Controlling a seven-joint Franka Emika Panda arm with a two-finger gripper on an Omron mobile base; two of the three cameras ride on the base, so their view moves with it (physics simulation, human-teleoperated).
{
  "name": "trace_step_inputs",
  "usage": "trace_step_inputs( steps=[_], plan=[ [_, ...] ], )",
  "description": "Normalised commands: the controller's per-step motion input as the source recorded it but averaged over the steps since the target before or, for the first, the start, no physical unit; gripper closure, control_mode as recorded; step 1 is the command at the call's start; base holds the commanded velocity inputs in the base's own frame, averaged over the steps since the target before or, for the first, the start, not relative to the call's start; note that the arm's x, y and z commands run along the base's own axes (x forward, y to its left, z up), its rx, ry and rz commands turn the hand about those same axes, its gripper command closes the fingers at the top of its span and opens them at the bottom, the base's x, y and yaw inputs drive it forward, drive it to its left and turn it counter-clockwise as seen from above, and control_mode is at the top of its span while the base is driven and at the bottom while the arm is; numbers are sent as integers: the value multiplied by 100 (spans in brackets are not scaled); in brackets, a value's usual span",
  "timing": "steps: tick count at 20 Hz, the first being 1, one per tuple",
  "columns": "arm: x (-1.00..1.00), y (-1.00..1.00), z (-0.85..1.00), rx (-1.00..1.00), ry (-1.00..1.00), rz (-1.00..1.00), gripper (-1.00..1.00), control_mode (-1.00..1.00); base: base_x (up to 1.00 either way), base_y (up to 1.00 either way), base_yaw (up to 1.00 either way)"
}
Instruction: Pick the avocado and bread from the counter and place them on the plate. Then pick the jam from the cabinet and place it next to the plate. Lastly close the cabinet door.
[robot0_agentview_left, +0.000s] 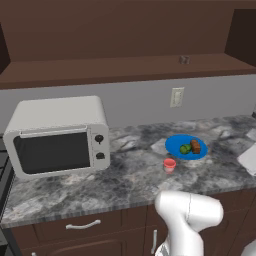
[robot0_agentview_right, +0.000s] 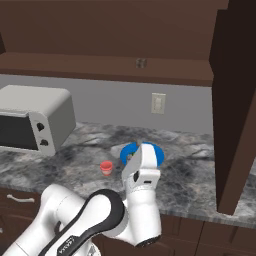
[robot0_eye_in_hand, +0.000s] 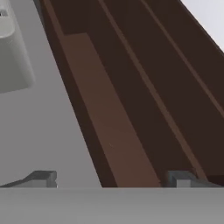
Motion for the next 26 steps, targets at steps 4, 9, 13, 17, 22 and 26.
trace_step_inputs(
  steps=[4,9,13,17,22,26],
  plan=[
    [-15,-24,16,0,-3,-1,-100,-100,0,0,0],
    [-14,-23,17,0,-3,-1,-100,-100,0,0,0],
    [-9,-22,14,0,-3,-2,-100,-100,0,0,0],
    [-1,-23,5,0,-1,-1,-100,-100,0,0,0],
    [0,-22,1,0,0,0,-100,-100,0,0,0],
    [0,-19,0,0,0,0,-100,-100,0,0,0]
  ],
)
